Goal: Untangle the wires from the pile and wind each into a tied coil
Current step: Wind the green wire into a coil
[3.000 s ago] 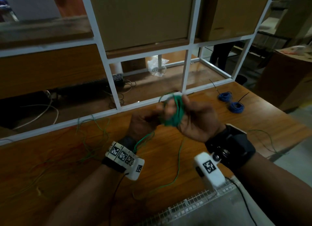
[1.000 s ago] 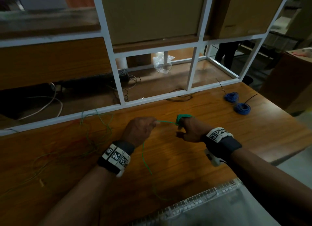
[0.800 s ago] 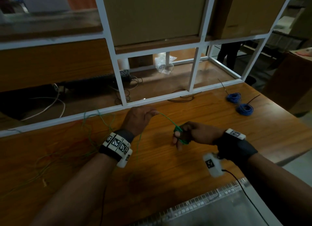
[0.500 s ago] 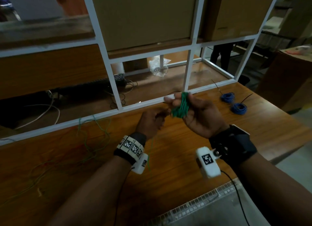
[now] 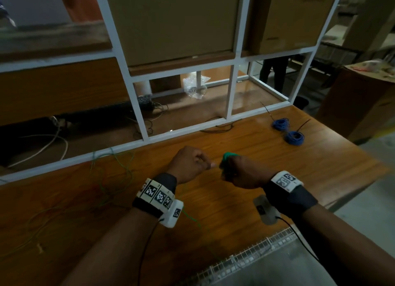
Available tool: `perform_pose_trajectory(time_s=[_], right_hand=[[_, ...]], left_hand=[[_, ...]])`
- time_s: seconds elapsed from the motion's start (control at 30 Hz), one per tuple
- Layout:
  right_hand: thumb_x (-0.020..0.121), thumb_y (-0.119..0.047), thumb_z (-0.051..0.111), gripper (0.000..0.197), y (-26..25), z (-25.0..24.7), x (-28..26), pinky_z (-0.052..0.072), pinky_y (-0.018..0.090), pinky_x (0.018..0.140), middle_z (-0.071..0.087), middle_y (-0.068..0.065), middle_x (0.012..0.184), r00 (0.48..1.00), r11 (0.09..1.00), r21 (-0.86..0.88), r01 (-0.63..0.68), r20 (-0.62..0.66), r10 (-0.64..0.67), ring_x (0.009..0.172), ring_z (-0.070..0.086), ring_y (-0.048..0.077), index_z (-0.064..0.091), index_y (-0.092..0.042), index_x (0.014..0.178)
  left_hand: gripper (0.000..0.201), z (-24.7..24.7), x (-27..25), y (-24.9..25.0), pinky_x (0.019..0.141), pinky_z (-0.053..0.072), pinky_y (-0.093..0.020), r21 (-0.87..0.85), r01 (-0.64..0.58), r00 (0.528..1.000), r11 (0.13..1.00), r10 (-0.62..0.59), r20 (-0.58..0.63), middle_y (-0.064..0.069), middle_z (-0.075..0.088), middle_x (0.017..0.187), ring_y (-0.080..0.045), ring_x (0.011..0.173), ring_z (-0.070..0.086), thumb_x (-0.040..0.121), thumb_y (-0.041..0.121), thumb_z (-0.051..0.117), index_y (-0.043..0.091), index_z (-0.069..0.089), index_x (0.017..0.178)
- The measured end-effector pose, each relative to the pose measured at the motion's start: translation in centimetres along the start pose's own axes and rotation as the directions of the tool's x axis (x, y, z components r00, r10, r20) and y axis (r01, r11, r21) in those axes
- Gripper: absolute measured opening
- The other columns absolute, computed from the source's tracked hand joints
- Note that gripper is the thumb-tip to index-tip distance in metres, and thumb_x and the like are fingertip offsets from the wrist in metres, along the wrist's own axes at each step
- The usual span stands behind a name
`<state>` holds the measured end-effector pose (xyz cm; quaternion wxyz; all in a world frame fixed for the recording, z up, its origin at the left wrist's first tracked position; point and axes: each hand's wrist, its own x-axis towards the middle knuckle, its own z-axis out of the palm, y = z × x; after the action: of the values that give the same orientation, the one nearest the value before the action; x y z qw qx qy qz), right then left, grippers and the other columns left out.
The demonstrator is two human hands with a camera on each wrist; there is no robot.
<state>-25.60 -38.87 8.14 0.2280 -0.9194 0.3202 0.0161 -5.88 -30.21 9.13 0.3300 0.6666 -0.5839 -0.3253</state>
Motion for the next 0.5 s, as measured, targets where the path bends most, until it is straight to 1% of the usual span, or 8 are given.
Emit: perform_pose_trajectory(time_s=[0.03, 0.1, 0.17, 0.23, 0.3, 0.37, 0.43, 0.5], right_hand=[[0.098, -0.023, 0.068, 0.020, -0.2, -0.2, -0.1, 0.054, 0.042, 0.088, 0.065, 0.005, 0.113, 0.998, 1.000, 0.013, -0.009, 0.059, 0.008, 0.101, 0.065, 0.022, 0.068, -0.010, 0.113], [0.100, -0.022, 0.065, 0.015, -0.5, -0.7, -0.9, 0.056, 0.044, 0.088, 0.072, 0.001, 0.108, 0.980, 0.997, 0.057, -0.048, 0.198, 0.036, 0.097, 0.068, 0.020, 0.072, -0.014, 0.110], [0.102, -0.025, 0.061, 0.014, -0.7, -0.9, -1.9, 0.056, 0.037, 0.088, 0.076, -0.008, 0.099, 0.947, 0.988, 0.137, -0.076, 0.321, 0.028, 0.092, 0.068, 0.013, 0.073, -0.018, 0.106], [0.103, -0.027, 0.058, 0.021, -1.2, -0.6, -2.9, 0.053, 0.027, 0.088, 0.076, -0.014, 0.094, 0.908, 0.962, 0.266, -0.065, 0.417, -0.054, 0.091, 0.067, 0.008, 0.075, -0.015, 0.103], [0.106, -0.021, 0.054, 0.028, -1.8, -0.2, -3.7, 0.051, 0.025, 0.099, 0.077, -0.011, 0.100, 0.851, 0.860, 0.507, -0.052, 0.473, -0.227, 0.106, 0.068, 0.008, 0.072, 0.000, 0.111], [0.108, -0.014, 0.048, 0.033, -2.3, 0.5, -4.2, 0.045, 0.034, 0.108, 0.075, 0.007, 0.105, 0.805, 0.650, 0.760, -0.011, 0.393, -0.446, 0.116, 0.066, 0.018, 0.064, 0.014, 0.115], [0.106, -0.013, 0.049, 0.029, -2.7, 0.9, -4.3, 0.046, 0.040, 0.107, 0.071, 0.020, 0.106, 0.784, 0.284, 0.958, -0.031, 0.199, -0.588, 0.116, 0.064, 0.028, 0.061, 0.012, 0.116], [0.102, -0.013, 0.059, 0.026, -3.1, 0.3, -4.1, 0.053, 0.038, 0.100, 0.069, 0.025, 0.110, 0.818, -0.079, 0.996, -0.036, -0.016, -0.576, 0.113, 0.067, 0.031, 0.063, 0.007, 0.117]], left_hand=[[0.016, -0.4, -0.2, 0.0, 0.048, 0.043, -0.017, -0.030, 0.000, 0.999, 1.000, 0.002, 0.051, 0.014, 0.067, 0.071, 0.004, 0.054, 0.058, 0.084, 0.033, 0.077, 0.018, 0.072, 0.082], [0.017, -1.3, -0.5, 0.0, 0.046, 0.043, -0.020, -0.078, 0.001, 0.994, 0.997, 0.007, 0.112, 0.016, 0.067, 0.063, 0.004, 0.049, 0.056, 0.081, 0.027, 0.080, 0.012, 0.073, 0.086], [0.017, -2.2, -0.5, 0.0, 0.048, 0.043, -0.022, -0.078, -0.018, 0.991, 0.997, 0.028, 0.132, 0.012, 0.067, 0.061, 0.002, 0.048, 0.054, 0.076, 0.021, 0.084, 0.011, 0.074, 0.086], [0.017, -2.6, -0.2, 0.1, 0.054, 0.047, -0.024, -0.036, -0.053, 0.992, 0.998, 0.056, 0.112, 0.005, 0.068, 0.065, -0.005, 0.056, 0.058, 0.070, 0.023, 0.088, 0.017, 0.075, 0.080], [0.021, -2.7, 0.1, 0.5, 0.065, 0.055, -0.031, -0.017, -0.083, 0.994, 0.996, 0.084, 0.063, 0.002, 0.072, 0.076, -0.012, 0.072, 0.065, 0.064, 0.030, 0.091, 0.021, 0.076, 0.076], [0.021, -2.4, 0.4, 0.9, 0.071, 0.058, -0.034, -0.094, -0.132, 0.991, 0.987, 0.133, 0.005, 0.002, 0.074, 0.080, -0.016, 0.080, 0.068, 0.064, 0.029, 0.091, 0.019, 0.077, 0.075], [0.018, -1.8, 0.7, 1.0, 0.070, 0.059, -0.031, -0.201, -0.169, 0.985, 0.965, 0.162, -0.052, -0.004, 0.075, 0.084, -0.019, 0.081, 0.070, 0.070, 0.022, 0.088, 0.012, 0.079, 0.081], [0.006, -1.0, 0.5, 1.1, 0.057, 0.053, -0.026, -0.258, -0.152, 0.988, 0.954, 0.137, -0.072, -0.014, 0.073, 0.086, -0.023, 0.071, 0.066, 0.081, 0.014, 0.079, 0.011, 0.078, 0.086]])
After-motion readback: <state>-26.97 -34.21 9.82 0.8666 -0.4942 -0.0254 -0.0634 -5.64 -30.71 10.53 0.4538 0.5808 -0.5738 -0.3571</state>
